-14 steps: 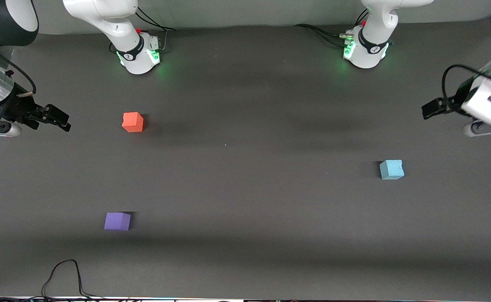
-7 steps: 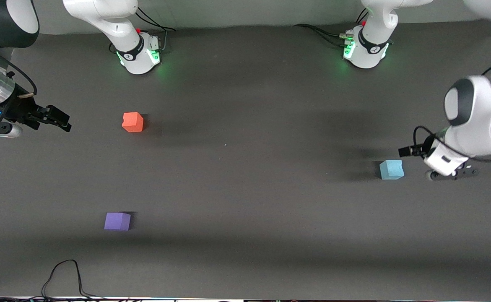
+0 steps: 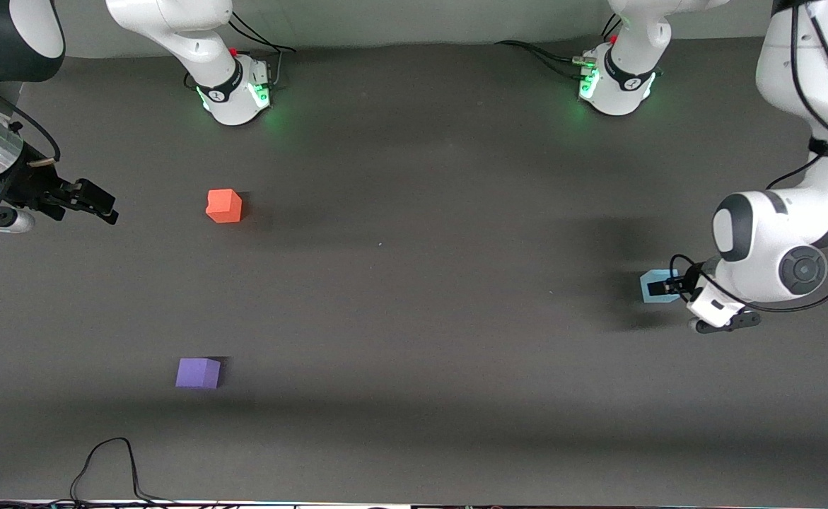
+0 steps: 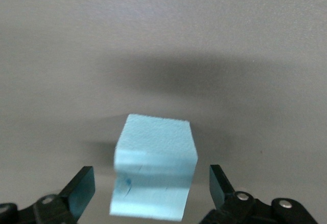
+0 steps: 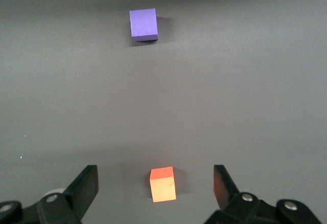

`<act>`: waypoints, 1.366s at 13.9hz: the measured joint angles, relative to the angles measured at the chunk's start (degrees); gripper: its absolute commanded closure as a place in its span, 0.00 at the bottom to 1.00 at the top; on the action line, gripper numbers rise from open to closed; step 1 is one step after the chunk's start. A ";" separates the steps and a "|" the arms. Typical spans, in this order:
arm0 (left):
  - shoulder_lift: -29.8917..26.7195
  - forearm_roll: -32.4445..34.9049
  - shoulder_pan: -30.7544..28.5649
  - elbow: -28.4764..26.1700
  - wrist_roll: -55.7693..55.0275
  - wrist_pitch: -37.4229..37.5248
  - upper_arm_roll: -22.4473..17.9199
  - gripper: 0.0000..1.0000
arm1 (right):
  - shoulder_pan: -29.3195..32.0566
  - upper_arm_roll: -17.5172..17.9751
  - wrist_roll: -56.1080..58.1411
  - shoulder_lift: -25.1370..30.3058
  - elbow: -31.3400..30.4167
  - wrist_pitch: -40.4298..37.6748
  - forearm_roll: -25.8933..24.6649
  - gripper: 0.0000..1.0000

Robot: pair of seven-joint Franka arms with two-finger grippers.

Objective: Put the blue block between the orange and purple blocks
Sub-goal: 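Lower the left gripper over the light blue cube and grasp it, then lift the blue cube with the left gripper and carry it toward the table middle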

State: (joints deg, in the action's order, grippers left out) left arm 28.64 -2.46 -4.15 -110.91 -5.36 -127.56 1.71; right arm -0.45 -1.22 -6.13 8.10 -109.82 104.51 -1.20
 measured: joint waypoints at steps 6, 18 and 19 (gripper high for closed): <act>3.48 -0.58 0.14 0.15 0.00 -3.10 0.27 0.59 | 0.00 -0.54 0.08 -0.10 -0.63 0.96 0.00 0.00; -18.88 -0.96 0.29 3.53 -1.65 24.26 0.40 0.98 | -0.14 -0.59 0.20 -0.06 -2.76 3.56 0.00 0.00; -22.68 -0.95 0.79 3.73 -2.65 28.57 0.44 0.98 | -0.13 -0.59 0.20 -0.04 -2.77 3.71 0.00 0.00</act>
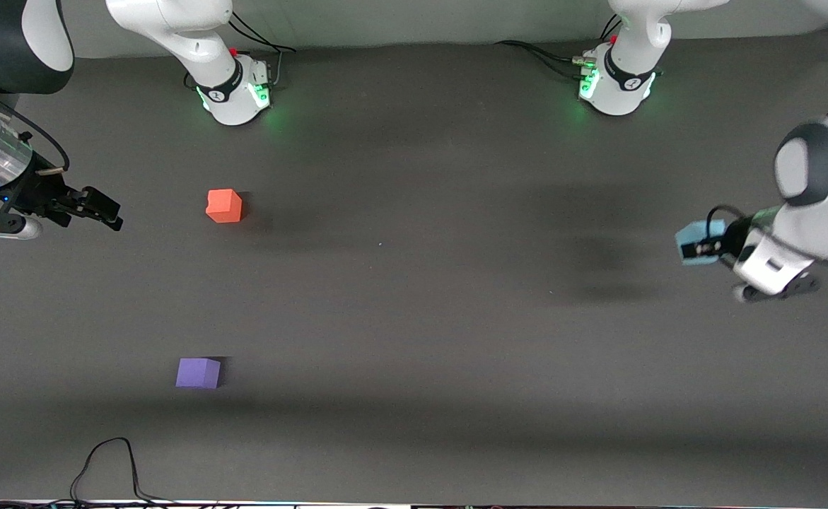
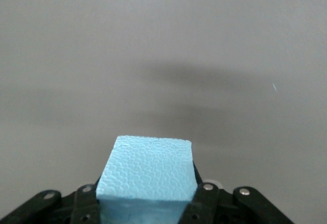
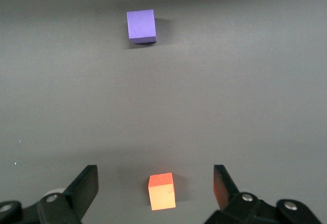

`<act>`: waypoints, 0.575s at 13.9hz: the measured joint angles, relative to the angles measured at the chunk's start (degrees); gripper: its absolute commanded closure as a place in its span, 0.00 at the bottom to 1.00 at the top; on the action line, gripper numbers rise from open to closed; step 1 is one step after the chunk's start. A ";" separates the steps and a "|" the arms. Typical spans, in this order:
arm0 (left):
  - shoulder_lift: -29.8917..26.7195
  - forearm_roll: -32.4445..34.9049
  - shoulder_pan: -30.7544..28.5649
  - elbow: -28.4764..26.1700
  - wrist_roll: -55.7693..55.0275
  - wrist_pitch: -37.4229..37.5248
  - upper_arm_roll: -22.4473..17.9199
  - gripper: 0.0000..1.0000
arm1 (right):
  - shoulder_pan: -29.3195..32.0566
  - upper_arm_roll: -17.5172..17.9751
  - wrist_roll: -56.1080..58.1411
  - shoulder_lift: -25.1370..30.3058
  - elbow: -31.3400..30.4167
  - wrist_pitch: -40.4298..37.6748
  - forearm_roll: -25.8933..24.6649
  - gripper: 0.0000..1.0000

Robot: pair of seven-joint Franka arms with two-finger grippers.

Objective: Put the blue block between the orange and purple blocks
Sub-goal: 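Lift the blue cube with the left gripper and carry it toward the table middle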

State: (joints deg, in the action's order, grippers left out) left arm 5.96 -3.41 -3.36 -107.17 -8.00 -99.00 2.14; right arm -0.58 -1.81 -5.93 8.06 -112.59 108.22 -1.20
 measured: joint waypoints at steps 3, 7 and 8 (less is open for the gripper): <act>-10.46 0.02 1.24 -0.05 -1.95 8.63 0.42 0.98 | 0.01 -0.16 0.00 0.02 -0.03 0.64 0.00 0.00; -13.28 -0.11 1.46 0.79 -9.49 10.08 5.92 0.95 | -0.03 -0.44 0.02 0.01 -0.06 0.73 0.00 0.00; -11.95 -0.21 1.59 1.49 -13.36 9.81 9.49 0.95 | -0.05 -0.46 0.02 0.02 -0.10 0.73 0.06 0.00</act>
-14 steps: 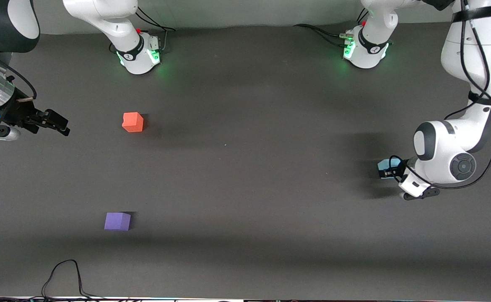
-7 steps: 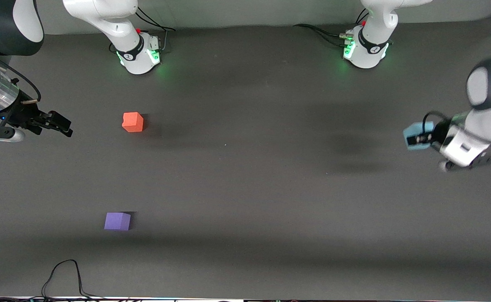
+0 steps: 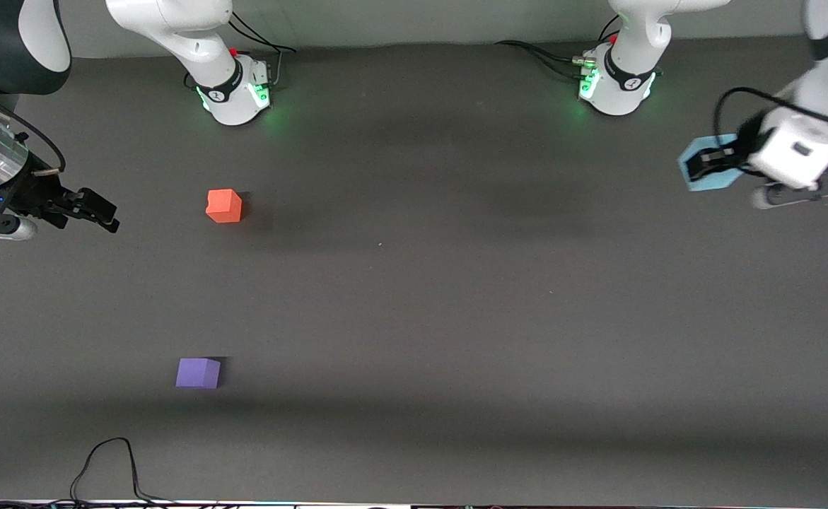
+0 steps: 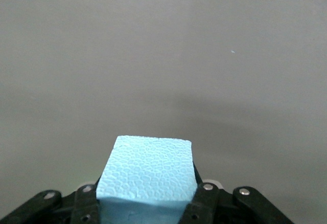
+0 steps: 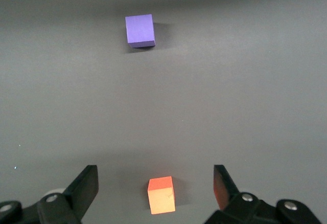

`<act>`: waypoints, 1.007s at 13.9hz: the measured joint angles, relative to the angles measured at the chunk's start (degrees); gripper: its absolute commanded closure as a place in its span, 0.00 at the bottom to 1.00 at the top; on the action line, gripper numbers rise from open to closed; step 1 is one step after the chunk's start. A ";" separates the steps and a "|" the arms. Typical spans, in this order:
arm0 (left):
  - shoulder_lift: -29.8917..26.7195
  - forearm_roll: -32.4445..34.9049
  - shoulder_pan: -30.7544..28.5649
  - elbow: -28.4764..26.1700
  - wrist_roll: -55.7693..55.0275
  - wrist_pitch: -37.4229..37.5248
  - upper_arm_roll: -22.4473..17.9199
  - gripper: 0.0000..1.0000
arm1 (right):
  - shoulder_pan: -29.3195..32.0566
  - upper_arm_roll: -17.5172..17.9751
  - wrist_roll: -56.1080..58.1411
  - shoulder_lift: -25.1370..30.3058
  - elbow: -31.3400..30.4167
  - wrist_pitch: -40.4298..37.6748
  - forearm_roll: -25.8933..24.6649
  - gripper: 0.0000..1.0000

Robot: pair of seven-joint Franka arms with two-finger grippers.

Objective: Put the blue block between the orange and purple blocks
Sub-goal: 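Lift the blue cube with the left gripper and carry it toward the table middle, then lower the blue cube and release it from the left gripper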

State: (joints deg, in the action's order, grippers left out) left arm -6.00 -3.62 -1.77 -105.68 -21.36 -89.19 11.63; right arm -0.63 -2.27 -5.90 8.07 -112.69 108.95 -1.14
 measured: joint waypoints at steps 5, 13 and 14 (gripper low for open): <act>20.19 1.96 10.41 14.94 -33.29 -8.62 14.04 0.95 | -0.10 -0.18 0.01 0.22 -0.33 0.00 0.08 0.00; 55.48 13.43 36.59 38.90 -54.73 -25.67 6.22 0.94 | -0.15 -0.30 0.25 0.42 -0.38 0.02 0.10 0.00; 58.75 13.47 41.04 39.66 -56.73 -29.03 2.31 0.90 | -0.15 -0.31 0.29 0.42 -0.39 0.05 0.10 0.00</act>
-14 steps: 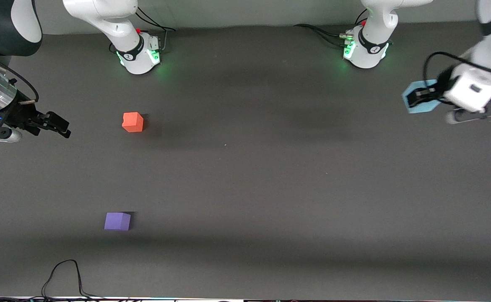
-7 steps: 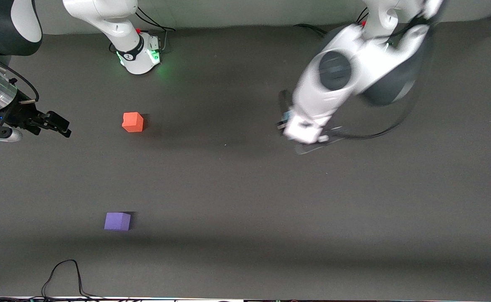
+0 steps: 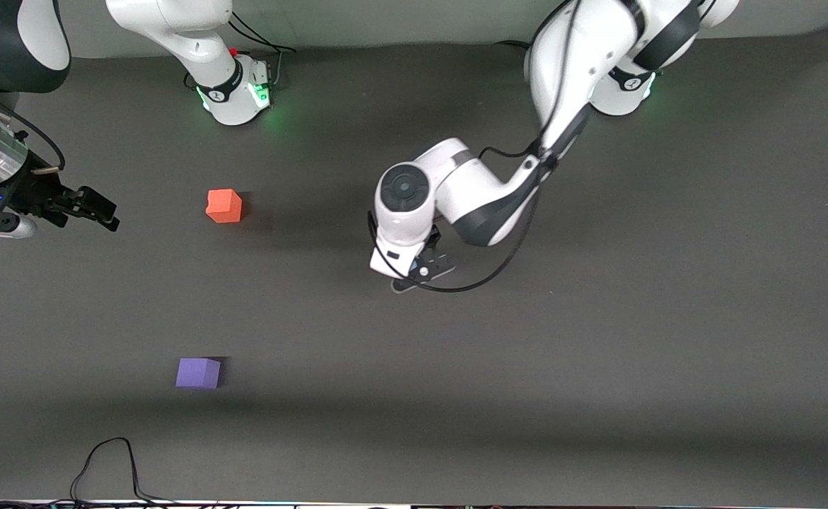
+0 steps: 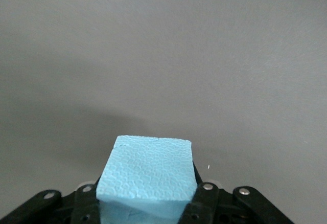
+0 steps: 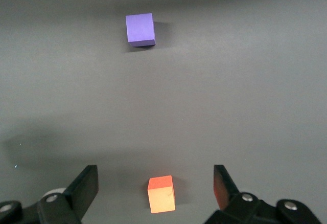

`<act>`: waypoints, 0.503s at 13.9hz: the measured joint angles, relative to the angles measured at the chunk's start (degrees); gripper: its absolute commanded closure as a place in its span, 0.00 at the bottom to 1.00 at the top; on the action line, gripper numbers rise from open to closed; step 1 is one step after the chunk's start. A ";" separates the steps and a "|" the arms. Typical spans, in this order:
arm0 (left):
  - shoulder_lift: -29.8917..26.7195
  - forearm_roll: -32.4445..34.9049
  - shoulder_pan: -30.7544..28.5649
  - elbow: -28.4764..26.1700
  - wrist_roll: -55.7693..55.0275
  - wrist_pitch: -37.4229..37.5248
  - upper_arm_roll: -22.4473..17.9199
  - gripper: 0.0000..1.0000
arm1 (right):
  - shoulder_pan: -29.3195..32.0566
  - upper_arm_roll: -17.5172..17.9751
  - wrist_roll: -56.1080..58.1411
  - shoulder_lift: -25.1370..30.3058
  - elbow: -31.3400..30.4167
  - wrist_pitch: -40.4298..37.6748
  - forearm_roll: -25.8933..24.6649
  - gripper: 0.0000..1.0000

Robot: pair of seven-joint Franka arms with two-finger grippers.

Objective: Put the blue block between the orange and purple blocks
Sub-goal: 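Lower the blue cube and release it from the left gripper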

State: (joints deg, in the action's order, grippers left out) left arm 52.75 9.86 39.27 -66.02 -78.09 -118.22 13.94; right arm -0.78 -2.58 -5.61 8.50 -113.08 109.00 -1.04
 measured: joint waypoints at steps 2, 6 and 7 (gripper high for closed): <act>2.86 0.05 3.61 0.43 -1.82 -3.38 -2.70 0.67 | -0.01 0.00 0.03 0.00 0.00 0.02 0.00 0.00; 5.49 0.69 6.21 0.91 -3.49 -7.03 -4.80 0.00 | -0.01 0.00 0.04 0.01 -0.01 0.03 0.00 0.00; 5.52 1.13 6.20 0.94 -3.49 -6.96 -4.93 0.00 | -0.01 0.00 0.04 0.01 -0.01 0.03 0.00 0.00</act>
State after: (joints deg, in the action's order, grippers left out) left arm 58.27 10.99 45.47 -65.09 -81.58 -125.18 9.02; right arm -0.79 -2.59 -5.57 8.51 -113.09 109.03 -1.04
